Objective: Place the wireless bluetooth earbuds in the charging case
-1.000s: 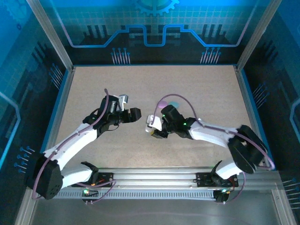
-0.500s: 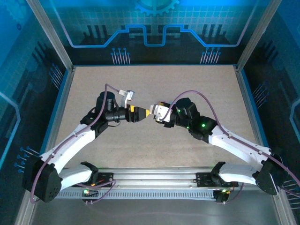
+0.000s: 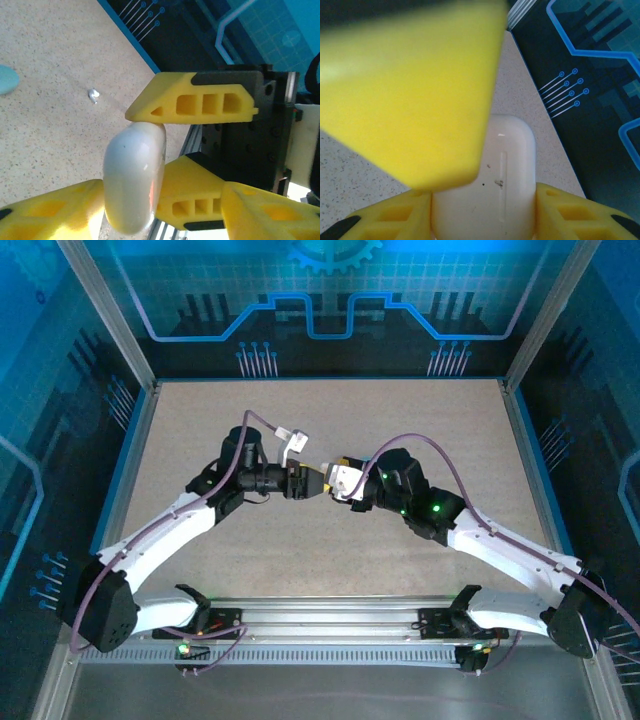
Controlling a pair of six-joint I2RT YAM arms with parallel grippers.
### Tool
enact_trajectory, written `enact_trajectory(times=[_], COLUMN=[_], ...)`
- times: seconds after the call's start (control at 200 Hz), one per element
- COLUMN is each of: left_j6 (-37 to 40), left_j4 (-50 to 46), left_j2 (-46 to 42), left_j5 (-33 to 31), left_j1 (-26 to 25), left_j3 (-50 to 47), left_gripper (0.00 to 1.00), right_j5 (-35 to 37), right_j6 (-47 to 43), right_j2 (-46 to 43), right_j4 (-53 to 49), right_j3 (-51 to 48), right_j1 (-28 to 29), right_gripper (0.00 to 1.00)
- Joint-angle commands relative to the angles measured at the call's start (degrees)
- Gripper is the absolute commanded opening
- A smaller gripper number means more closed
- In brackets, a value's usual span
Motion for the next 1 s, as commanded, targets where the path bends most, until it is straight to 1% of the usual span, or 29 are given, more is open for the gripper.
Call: enact_trajectory(times=[0.0, 0.215, 0.285, 0.45, 0.57, 0.64, 0.68, 0.82, 0.996], left_j6=[-0.4, -0.1, 0.0, -0.3, -0.3, -0.7, -1.0, -1.7, -1.6], left_j4=[2.7, 2.2, 2.2, 2.6, 2.7, 3.2, 3.3, 4.5, 4.7], left_j2=[1.2, 2.1, 2.2, 2.3, 2.3, 2.4, 2.4, 2.3, 2.5], left_j5=[1.9, 2.3, 2.3, 2.4, 2.2, 2.3, 2.2, 2.1, 2.1], left_j1=[-0.5, -1.3, -1.3, -1.4, -1.4, -1.4, -1.4, -1.4, -1.3], left_j3=[1.7, 2.2, 2.2, 2.1, 2.1, 2.1, 2.2, 2.0, 1.8], left_gripper=[0.55, 0.45, 0.44, 0.33, 0.29, 0.29, 0.32, 0.35, 0.3], right_j5=[-1.5, -2.2, -2.2, -2.3, -2.8, -3.3, -3.5, -3.2, -3.4], right_j6=[0.4, 0.8, 0.8, 1.0, 1.2, 0.9, 0.6, 0.1, 0.2], right_j2=[-1.5, -1.5, -1.5, -1.5, -1.7, -1.8, -1.8, -1.7, -1.9], right_j4=[2.5, 2.8, 3.0, 3.1, 3.2, 3.0, 2.9, 2.7, 3.1], right_j3=[1.5, 1.5, 1.5, 1.6, 1.6, 1.4, 1.4, 1.4, 1.1], right_j1=[0.1, 0.1, 0.1, 0.1, 0.1, 0.1, 0.1, 0.1, 0.1], right_gripper=[0.45, 0.45, 0.45, 0.46, 0.46, 0.46, 0.46, 0.46, 0.46])
